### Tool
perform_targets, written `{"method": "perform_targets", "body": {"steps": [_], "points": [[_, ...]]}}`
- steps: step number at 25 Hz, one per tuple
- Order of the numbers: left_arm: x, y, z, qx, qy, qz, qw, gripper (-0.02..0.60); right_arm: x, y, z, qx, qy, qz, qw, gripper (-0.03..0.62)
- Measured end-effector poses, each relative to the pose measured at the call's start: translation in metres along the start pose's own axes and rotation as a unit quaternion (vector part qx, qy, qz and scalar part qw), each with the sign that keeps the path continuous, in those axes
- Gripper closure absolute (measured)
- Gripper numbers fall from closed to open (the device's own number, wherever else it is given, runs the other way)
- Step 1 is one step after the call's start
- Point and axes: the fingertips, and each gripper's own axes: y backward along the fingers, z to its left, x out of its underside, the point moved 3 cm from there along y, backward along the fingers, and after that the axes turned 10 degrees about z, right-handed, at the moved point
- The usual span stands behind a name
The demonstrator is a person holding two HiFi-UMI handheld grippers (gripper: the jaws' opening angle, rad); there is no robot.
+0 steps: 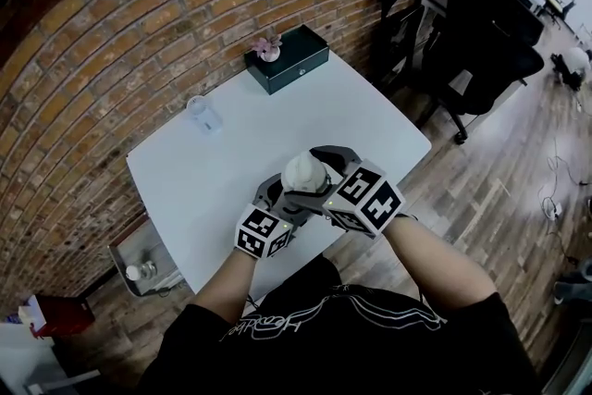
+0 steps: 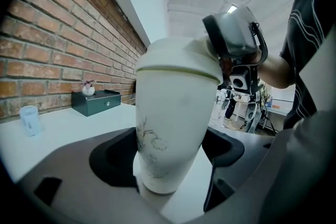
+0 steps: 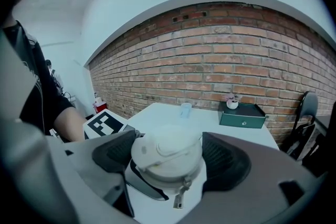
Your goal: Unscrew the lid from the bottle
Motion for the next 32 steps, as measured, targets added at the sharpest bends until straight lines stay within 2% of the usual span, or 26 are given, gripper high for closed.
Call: {"method": "perform_targets", "body": {"steps": [8, 11, 15, 21, 26, 32], "points": [[0.0012, 0.0006, -0.0007, 0.002, -0.005, 0.000, 1.0000, 0.176, 0.0014, -0.0006, 0.0011, -0.020, 0.024, 0.018, 0.999, 0.203], [0.0012, 0.0002, -0.0010, 0.002, -0.007, -0.001, 1.0000, 0.176, 0.0025, -0.0006, 0.0005, -0.045, 0.044, 0.031, 0.998, 0.203], [0.0003, 0.0003, -0.0011, 0.000, -0.004, -0.003, 1.0000, 0.178, 0.0008, 0.0005, 0.0010, -0.100, 0.092, 0.036, 0.990, 0.203], [0.0018, 0.0007, -0.0021, 0.001, -0.004, 0.002, 1.0000, 0.178, 0.0016, 0.0005, 0.0010, -0.185, 0.172, 0.053, 0.966, 0.203], [0.0020, 0.0008, -0.0037, 0.001, -0.004, 0.006, 1.0000, 0.178, 0.0031, 0.0010, 0.0041, -0.235, 0.250, 0.082, 0.936, 0.203], [-0.0006, -0.0003, -0.0020, 0.003, -0.006, 0.008, 0.9999, 0.178, 0.0020, 0.0005, 0.0029, -0.276, 0.309, 0.116, 0.903, 0.201]]}}
